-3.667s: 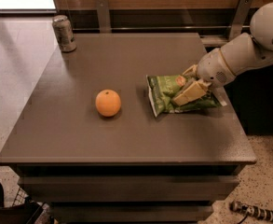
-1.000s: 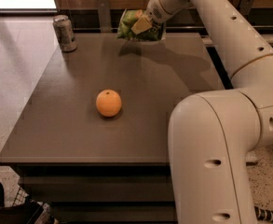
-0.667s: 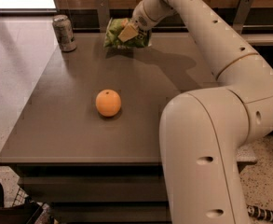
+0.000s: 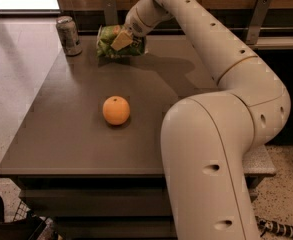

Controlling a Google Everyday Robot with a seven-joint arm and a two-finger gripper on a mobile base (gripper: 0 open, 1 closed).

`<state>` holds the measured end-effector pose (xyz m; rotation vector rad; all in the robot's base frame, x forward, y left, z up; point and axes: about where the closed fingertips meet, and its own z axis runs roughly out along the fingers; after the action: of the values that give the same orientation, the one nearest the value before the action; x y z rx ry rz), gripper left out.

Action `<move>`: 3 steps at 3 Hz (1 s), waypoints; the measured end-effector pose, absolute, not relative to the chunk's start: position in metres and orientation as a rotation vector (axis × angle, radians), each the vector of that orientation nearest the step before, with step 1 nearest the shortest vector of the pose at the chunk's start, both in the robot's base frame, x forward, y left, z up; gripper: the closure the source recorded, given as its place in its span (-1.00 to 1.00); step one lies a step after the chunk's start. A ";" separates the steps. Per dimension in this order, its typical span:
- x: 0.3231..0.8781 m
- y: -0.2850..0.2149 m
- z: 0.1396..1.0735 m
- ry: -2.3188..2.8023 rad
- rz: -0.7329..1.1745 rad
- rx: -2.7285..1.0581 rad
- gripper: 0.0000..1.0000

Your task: Move green jalapeno chip bag near 7up can

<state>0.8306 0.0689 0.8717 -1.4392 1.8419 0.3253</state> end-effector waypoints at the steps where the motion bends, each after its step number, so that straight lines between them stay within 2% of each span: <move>1: 0.829 0.091 0.871 1.809 0.340 -1.489 0.96; 2: 0.830 0.092 0.867 1.814 0.344 -1.489 0.50; 3: 0.830 0.096 0.862 1.817 0.350 -1.495 -0.12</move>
Offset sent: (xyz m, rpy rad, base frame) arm -0.0011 0.0174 -0.0003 -0.0052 -0.0035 0.0377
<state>0.8295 0.0958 0.8625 -1.4953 1.8166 0.3502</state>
